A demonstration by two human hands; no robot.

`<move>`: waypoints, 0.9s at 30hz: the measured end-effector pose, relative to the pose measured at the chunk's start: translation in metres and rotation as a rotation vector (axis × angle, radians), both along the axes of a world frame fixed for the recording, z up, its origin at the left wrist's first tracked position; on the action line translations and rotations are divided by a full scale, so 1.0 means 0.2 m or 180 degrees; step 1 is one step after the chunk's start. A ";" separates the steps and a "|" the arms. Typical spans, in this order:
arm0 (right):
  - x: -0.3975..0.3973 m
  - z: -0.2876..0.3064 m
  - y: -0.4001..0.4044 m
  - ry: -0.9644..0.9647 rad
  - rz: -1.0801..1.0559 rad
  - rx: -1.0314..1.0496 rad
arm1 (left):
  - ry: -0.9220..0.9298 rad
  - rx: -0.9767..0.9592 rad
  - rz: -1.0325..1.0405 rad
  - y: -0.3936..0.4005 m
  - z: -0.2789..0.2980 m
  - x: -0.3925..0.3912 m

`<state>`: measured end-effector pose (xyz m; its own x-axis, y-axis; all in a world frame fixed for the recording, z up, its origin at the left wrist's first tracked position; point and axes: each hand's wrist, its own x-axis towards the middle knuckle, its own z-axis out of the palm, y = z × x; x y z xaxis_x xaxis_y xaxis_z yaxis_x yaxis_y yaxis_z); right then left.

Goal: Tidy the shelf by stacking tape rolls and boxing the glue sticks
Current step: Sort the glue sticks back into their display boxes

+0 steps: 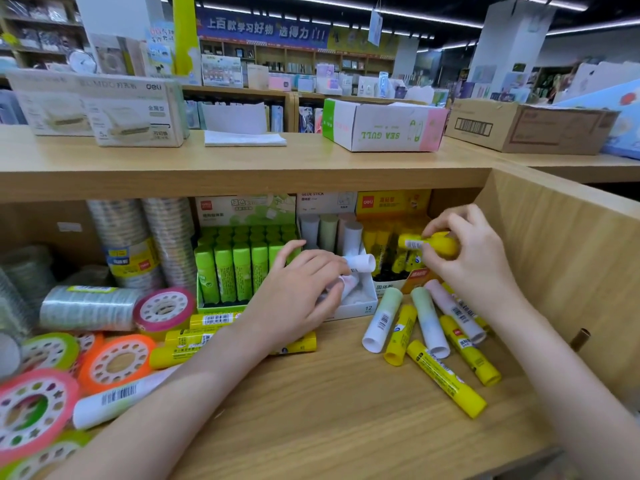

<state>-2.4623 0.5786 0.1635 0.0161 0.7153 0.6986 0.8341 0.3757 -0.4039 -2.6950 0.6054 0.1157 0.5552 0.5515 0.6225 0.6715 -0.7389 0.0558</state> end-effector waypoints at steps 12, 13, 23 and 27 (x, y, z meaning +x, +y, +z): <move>-0.06 -0.02 0.17 -0.0508 -0.0123 -0.0698 | -0.0037 0.0031 -0.0028 0.01 -0.01 0.00; -0.06 -0.03 0.17 -0.0626 -0.0118 -0.0578 | -0.0035 0.0027 -0.0031 0.01 -0.01 0.00; -0.06 -0.14 0.18 -0.1426 -0.0769 -0.0156 | -0.0028 0.0055 -0.0043 0.01 0.00 0.00; -0.08 -0.07 0.20 -0.1505 -0.0895 -0.0716 | -0.0008 0.0017 0.0000 0.00 0.00 0.00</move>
<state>-2.4782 0.6194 0.1500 -0.0495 0.8600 0.5080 0.9980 0.0624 -0.0083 -2.6946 0.6058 0.1149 0.5537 0.5482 0.6268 0.6714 -0.7392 0.0535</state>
